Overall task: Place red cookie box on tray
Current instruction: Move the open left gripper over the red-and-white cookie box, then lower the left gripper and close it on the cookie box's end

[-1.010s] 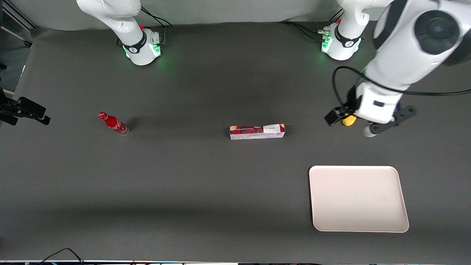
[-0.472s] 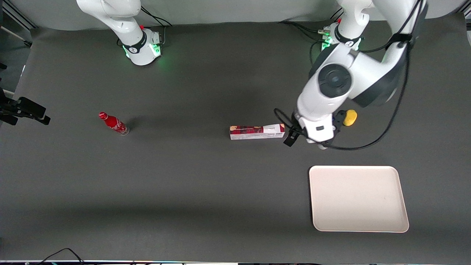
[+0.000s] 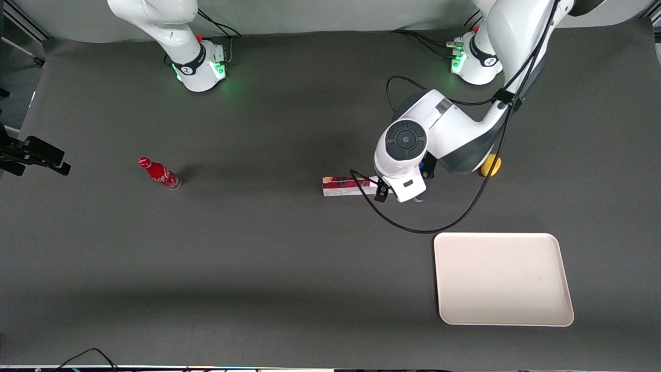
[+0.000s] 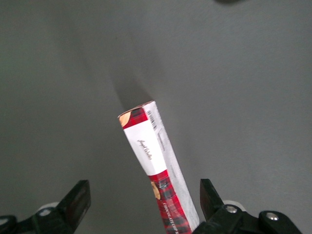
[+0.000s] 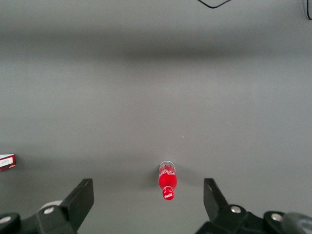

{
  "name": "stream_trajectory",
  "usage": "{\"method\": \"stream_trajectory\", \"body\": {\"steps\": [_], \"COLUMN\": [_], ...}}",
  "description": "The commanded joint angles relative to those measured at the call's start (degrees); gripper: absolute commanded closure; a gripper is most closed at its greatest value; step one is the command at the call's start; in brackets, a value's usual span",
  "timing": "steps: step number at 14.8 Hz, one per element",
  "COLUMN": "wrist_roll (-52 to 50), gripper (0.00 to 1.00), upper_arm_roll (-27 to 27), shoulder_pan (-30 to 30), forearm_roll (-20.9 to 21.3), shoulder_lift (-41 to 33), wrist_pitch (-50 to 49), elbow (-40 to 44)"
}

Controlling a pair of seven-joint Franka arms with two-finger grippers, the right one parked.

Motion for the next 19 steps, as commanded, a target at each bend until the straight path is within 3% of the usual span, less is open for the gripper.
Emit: {"method": "stream_trajectory", "body": {"steps": [1, 6, 9, 13, 19], "wrist_roll": [-5.34, -14.84, -20.81, -22.84, -26.44], "gripper": [0.0, 0.0, 0.0, 0.0, 0.0], "upper_arm_roll": [-0.26, -0.44, -0.52, -0.52, -0.35], "shoulder_pan": [-0.48, -3.56, -4.97, -4.88, -4.53], "forearm_roll": [-1.03, 0.81, 8.26, 13.55, 13.82], "shoulder_lift": [-0.81, 3.14, 6.48, 9.21, 11.49], "wrist_pitch": [6.4, 12.4, 14.78, 15.04, 17.76], "elbow": [-5.34, -6.05, -6.06, -5.62, -5.26]}}
